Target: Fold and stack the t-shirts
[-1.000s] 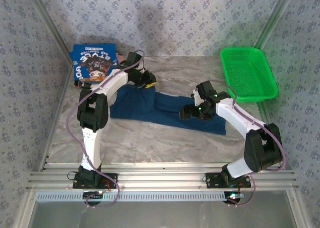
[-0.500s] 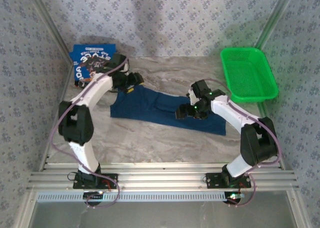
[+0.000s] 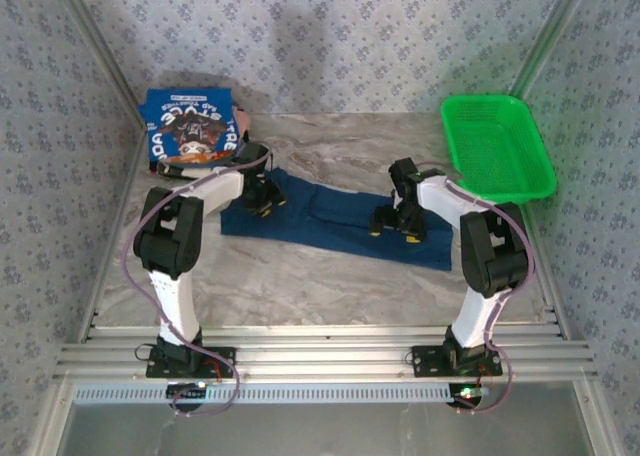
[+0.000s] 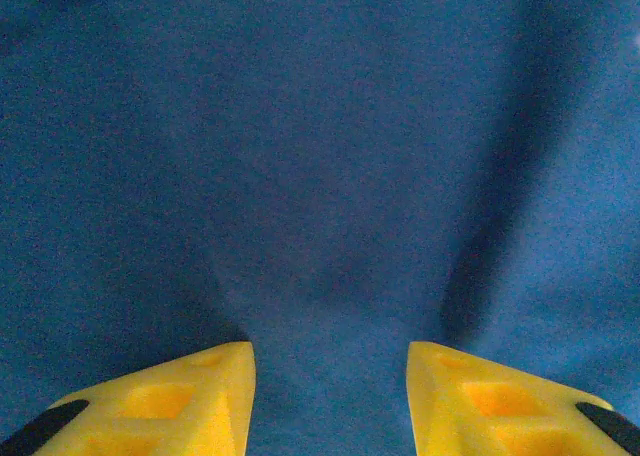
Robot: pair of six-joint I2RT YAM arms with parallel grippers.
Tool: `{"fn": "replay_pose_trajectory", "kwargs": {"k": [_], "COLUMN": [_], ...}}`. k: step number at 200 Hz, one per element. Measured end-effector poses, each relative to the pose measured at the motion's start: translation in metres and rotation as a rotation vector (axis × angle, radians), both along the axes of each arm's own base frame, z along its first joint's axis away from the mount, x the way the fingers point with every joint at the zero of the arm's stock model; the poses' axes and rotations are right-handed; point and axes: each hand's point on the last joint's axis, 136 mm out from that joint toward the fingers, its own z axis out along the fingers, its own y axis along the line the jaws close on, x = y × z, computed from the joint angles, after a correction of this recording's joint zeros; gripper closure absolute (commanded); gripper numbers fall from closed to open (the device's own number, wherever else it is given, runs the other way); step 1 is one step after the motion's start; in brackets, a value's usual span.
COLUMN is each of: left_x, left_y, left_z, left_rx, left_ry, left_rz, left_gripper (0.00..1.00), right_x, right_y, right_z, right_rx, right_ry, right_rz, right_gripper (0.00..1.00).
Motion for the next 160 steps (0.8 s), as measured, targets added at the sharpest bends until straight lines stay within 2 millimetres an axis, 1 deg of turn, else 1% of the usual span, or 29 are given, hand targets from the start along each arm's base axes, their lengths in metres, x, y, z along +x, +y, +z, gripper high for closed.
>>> {"fn": "replay_pose_trajectory", "kwargs": {"k": [8,19,31,50,66,78,105,127,147,160], "left_x": [0.003,0.011,0.022,0.044,0.061,0.077,0.118,0.152,0.182,0.196], "left_y": [0.004,0.008,0.011,0.015,0.013,0.008,-0.014,-0.039,-0.065,-0.078], "left_z": [-0.004,-0.003,-0.001,-0.003,-0.003,-0.001,0.001,0.006,0.009,0.01], "left_rx": [0.031,0.065,0.1,0.142,0.161,0.162,0.137,0.083,0.006,-0.055], "left_ry": [0.006,-0.001,-0.018,-0.039,-0.048,-0.065,-0.118,-0.172,-0.235,-0.276], "left_rz": [0.011,0.023,0.037,0.056,0.056,0.046,0.005,-0.037,-0.074,-0.093], "left_gripper": [0.57,0.57,0.58,0.57,0.57,0.57,0.57,0.56,0.56,0.56], "right_x": [-0.001,-0.002,-0.005,-0.015,-0.024,-0.027,-0.042,-0.058,-0.072,-0.08], "right_y": [-0.007,-0.013,-0.017,-0.024,-0.029,-0.028,-0.022,-0.011,0.008,0.023], "right_z": [-0.003,-0.005,-0.007,-0.015,-0.022,-0.022,-0.023,-0.023,-0.023,-0.022], "right_rx": [-0.027,-0.055,-0.076,-0.108,-0.131,-0.132,-0.133,-0.126,-0.108,-0.088], "right_ry": [0.01,0.019,0.026,0.056,0.08,0.073,0.058,0.052,0.049,0.049], "right_rz": [-0.016,-0.032,-0.042,-0.059,-0.072,-0.08,-0.098,-0.11,-0.122,-0.136], "right_gripper": [0.1,0.1,0.11,0.13,0.16,0.16,0.17,0.18,0.18,0.18]}}
